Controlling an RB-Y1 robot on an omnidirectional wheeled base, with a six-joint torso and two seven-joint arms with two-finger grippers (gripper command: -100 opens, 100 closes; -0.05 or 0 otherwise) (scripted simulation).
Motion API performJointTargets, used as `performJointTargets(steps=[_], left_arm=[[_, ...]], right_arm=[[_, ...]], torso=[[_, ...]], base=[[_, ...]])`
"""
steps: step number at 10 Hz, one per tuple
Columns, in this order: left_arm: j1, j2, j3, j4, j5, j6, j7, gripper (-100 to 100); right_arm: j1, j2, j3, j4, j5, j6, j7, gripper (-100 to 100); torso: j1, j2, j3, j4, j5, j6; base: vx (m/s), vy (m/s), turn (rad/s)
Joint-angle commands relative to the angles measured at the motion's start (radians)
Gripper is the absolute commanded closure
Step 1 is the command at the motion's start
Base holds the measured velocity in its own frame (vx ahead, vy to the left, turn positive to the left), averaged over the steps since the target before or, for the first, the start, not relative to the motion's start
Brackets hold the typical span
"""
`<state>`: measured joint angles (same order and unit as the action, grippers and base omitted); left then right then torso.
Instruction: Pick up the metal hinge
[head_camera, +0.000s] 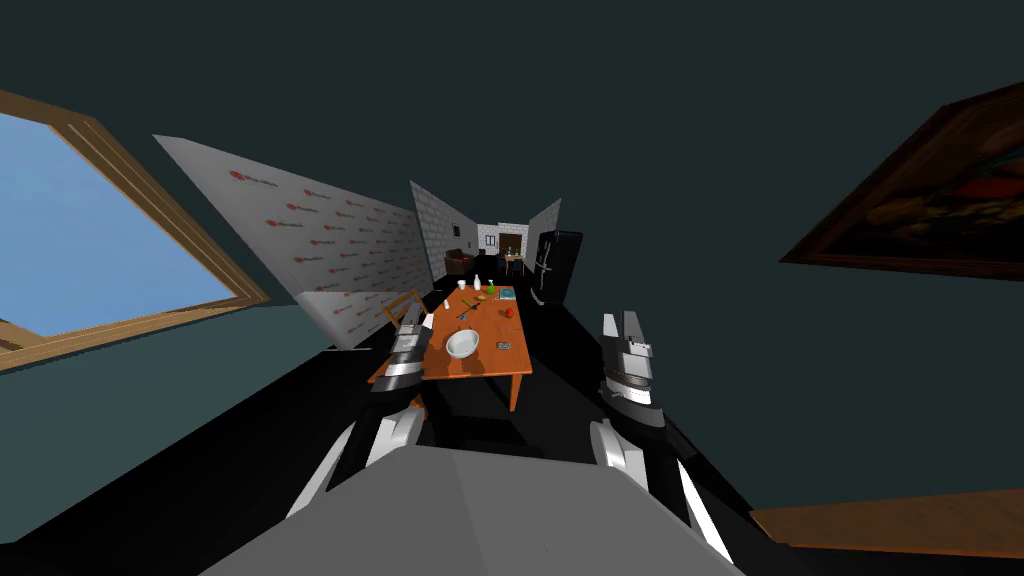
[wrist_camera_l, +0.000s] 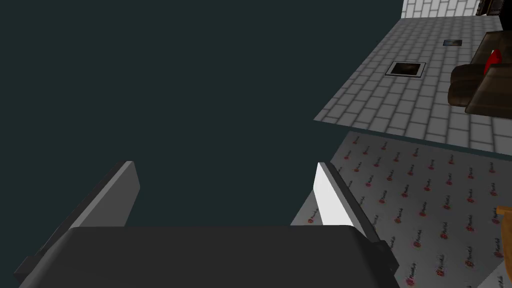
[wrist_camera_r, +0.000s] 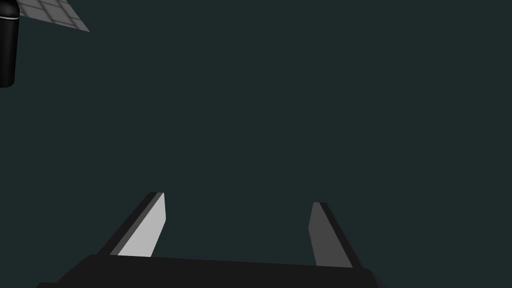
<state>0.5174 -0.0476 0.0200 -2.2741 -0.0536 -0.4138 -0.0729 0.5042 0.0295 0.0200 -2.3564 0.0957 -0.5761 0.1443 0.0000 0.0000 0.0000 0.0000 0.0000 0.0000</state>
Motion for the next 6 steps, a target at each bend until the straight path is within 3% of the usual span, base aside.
performJointTargets(steps=[1,6], left_arm=[[-0.020,0.042,0.002,0.027,0.002,0.018,0.012,-100],[-0.118,0.132,0.013,0.152,0.014,0.104,0.069,-100]], right_arm=[[0.000,0.000,0.000,0.000,0.000,0.000,0.000,0],[0.000,0.000,0.000,0.000,0.000,0.000,0.000,0]], torso=[[0.000,0.000,0.000,0.000,0.000,0.000],[-0.003,0.001,0.001,0.000,-0.001,0.000]], base=[[-0.010,-0.017,-0.070],[-0.021,-0.037,-0.094]])
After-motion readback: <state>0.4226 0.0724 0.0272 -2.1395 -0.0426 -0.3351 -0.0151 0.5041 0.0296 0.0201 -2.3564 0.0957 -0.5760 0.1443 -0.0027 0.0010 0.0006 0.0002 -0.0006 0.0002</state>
